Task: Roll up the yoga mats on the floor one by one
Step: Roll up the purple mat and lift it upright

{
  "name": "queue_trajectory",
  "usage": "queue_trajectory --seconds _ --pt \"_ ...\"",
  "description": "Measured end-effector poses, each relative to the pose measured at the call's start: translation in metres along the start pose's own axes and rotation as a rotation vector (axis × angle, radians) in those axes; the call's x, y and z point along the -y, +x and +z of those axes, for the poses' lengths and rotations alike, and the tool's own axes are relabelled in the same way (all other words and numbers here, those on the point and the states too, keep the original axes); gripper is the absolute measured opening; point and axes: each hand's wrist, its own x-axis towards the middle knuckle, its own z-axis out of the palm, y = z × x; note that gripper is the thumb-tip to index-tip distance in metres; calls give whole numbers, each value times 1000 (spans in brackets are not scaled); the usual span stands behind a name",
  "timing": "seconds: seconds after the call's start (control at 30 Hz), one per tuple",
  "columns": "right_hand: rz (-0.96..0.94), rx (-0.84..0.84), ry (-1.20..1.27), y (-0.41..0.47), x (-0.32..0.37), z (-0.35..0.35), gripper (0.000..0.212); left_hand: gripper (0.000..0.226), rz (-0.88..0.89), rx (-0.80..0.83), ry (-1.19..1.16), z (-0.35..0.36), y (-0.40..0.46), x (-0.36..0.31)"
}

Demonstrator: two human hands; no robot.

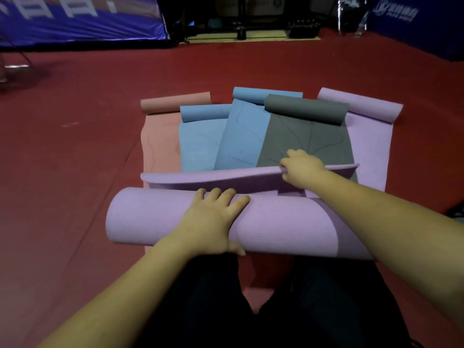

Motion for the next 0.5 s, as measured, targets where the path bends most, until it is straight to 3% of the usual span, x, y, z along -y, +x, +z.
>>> queue_trajectory --seconds 0.1,0.23,0.5 --pt "23 -65 200 7 1 -9 28 90 -47 -100 -79 3 6 2" --pt "64 -101 254 4 -6 -18 24 61 -47 -264 -82 9 28 10" --pt "36 -145 184 -19 -13 -35 26 72 -116 -226 -233 19 69 27"
